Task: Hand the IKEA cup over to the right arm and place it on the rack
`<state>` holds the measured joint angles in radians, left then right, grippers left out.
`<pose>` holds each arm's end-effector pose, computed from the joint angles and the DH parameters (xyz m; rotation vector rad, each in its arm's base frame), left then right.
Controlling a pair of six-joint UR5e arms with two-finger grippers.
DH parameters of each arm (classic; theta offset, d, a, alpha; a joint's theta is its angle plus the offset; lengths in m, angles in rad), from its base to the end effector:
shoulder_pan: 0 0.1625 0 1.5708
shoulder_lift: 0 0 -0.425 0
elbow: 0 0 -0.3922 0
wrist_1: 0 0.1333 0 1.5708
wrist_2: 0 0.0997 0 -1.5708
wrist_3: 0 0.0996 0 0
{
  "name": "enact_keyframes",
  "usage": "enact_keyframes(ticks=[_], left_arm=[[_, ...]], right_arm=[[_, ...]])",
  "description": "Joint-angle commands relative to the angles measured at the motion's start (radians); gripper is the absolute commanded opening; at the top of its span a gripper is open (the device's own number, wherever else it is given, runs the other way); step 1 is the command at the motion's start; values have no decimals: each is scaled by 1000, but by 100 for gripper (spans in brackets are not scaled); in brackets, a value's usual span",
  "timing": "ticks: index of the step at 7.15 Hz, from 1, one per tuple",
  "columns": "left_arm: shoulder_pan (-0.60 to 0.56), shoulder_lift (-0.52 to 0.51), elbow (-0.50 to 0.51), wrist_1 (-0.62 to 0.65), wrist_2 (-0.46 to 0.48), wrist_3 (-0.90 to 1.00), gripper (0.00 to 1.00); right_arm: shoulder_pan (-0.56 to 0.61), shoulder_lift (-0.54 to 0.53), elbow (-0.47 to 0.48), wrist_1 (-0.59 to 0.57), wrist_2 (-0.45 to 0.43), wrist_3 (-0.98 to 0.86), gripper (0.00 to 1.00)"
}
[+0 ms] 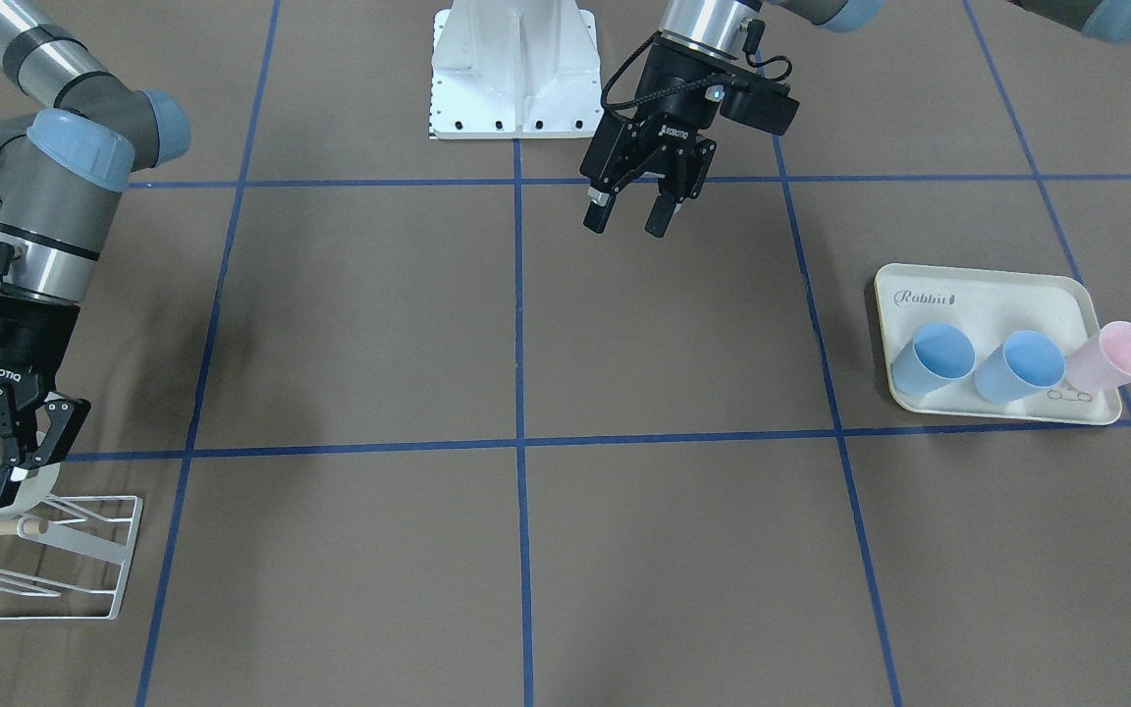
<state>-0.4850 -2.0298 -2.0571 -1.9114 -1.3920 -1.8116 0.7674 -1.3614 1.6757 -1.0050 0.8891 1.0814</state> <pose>0.4073 -0.3854 0.1574 0.3168 1.2879 -0.7344 -0.2845 -0.5469 0.4294 1.0218 -0.3125 0.5509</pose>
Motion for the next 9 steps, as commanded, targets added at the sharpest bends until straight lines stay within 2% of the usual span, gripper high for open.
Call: enact_keyframes(ticks=[1,6,7,8,9], left_arm=[[2,-1,0,0,-1,0,100],[0,0,0,0,-1,-5,100],[0,0,0,0,-1,-5,100],[0,0,-1,0,-1,-6,100],[0,0,-1,-2,-1,-6,100]], right_arm=[[1,-14,-4,0,1,2,0],[-28,-15,-17,0,2,8,0],[-28,-15,-19,0,2,6,17],[-28,-16,-31,2,1,8,99],[-27,-18,-22,2,2,5,100]])
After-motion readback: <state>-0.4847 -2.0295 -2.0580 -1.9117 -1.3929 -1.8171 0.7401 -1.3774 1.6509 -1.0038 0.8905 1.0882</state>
